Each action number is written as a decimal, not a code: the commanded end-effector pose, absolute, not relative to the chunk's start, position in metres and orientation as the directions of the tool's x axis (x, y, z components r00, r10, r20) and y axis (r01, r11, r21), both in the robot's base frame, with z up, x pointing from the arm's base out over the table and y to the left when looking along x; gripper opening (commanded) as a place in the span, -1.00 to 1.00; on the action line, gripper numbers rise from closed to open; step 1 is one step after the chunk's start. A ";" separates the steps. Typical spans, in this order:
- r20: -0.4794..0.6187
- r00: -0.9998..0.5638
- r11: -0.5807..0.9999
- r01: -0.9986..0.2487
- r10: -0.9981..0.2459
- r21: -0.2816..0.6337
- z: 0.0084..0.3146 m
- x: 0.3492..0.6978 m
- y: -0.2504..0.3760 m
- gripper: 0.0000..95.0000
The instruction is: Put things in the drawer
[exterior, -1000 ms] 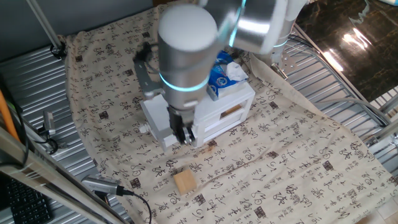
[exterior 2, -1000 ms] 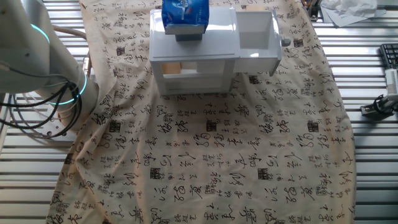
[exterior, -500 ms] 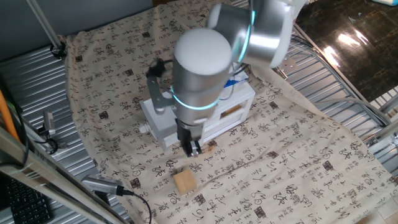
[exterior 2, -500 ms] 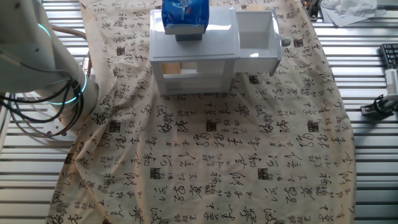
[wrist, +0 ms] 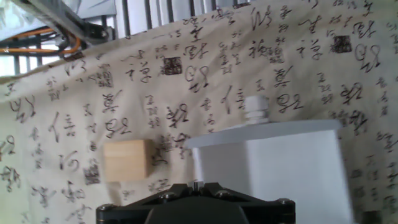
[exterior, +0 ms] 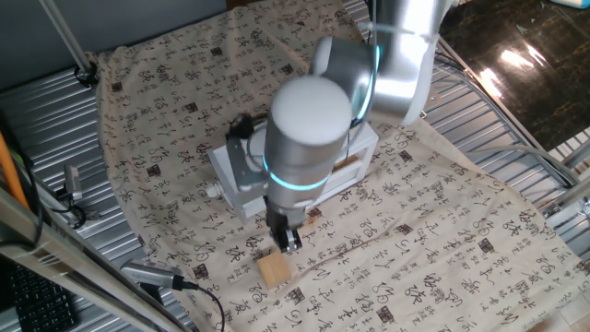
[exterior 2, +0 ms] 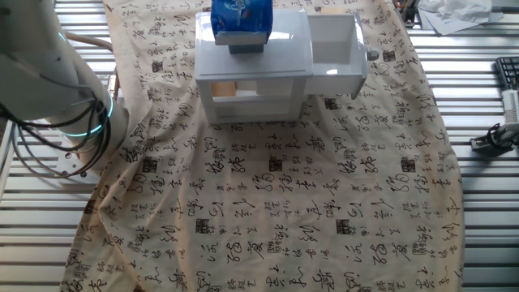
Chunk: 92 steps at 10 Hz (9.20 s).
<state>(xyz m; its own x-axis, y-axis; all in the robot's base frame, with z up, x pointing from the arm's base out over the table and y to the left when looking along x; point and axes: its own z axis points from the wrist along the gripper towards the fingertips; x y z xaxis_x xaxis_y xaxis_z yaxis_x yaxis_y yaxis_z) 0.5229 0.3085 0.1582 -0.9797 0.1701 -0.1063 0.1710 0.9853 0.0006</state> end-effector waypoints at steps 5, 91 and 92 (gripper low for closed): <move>-0.087 -0.985 0.988 0.151 0.150 -0.008 0.124 0.518 0.314 -1.00; -0.103 -0.994 1.000 0.024 0.026 0.019 0.114 0.555 0.338 -1.00; -0.106 -0.994 1.000 0.017 0.019 0.025 0.126 0.553 0.338 -1.00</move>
<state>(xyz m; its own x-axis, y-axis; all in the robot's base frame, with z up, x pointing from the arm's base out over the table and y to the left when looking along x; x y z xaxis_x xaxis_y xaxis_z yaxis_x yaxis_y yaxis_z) 0.5554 0.3386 0.1251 -0.9940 0.0202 -0.1077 0.0174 0.9995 0.0272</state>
